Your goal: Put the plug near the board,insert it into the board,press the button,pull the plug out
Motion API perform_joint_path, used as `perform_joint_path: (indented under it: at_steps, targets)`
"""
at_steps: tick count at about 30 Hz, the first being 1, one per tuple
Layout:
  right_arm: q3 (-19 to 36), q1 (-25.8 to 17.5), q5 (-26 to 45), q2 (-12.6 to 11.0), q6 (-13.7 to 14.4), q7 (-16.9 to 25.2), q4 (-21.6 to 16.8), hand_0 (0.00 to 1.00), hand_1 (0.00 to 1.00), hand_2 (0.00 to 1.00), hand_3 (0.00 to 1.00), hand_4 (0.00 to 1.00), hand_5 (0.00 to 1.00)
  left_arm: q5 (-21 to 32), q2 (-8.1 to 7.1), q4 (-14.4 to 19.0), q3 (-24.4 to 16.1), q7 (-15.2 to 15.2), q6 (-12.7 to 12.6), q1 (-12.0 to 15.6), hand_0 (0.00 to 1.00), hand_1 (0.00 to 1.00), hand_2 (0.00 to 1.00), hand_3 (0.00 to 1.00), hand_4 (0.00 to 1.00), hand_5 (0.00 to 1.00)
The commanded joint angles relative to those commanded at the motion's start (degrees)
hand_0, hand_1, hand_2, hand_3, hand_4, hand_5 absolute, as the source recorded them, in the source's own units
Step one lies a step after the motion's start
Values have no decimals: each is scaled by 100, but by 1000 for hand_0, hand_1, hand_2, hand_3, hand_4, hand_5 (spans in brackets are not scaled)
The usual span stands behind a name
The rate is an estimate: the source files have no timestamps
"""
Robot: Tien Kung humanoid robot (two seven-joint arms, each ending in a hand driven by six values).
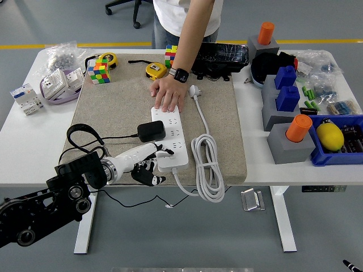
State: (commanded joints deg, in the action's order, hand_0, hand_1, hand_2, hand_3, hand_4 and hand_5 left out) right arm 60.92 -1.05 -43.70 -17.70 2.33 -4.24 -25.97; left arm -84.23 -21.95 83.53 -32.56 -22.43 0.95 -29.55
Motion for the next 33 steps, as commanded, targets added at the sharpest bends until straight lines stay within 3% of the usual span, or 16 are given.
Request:
perform_joint_path:
  at_steps: [14,17,18,23,24,29,30,33]
  targets:
    - [9,-14,-4,3,3,-4,-24,613,666,638,565,982,584,50,61,-251,247,-118,67,-100,93,50,139,813,724,27]
    - [22,-12,-10,2,3,-3,-40,613,666,638,565,982,584,-14,59,-256,226,-31,-4,-86,93,50,139,813,724,27]
    - [33,-15,-12,6,4,-2,-42,614,666,638,565,982,584,-29,54,-241,191,81,-93,-70,158,97,276,681,811,165]
    - [49,-26,-16,12,4,-1,-41,614,666,638,565,982,584,493,50,-155,-105,909,-834,-1,158,97,276,681,811,165]
    - [49,-27,-16,12,4,-1,-41,615,666,638,565,982,584,603,55,-164,-146,1048,-970,1,226,177,372,584,832,234]
    - [42,-36,-15,23,2,-2,-40,615,666,638,565,982,584,1033,157,-508,-323,1849,-1893,-151,226,177,372,584,832,234]
    - [39,-38,-14,26,1,-2,-40,615,667,638,565,982,585,1022,182,-601,-330,1951,-2042,-202,325,373,483,564,854,264]
    - [30,-40,-9,33,0,-3,-38,615,667,638,565,982,585,738,272,-946,-297,2082,-2307,-391,325,373,483,564,854,264]
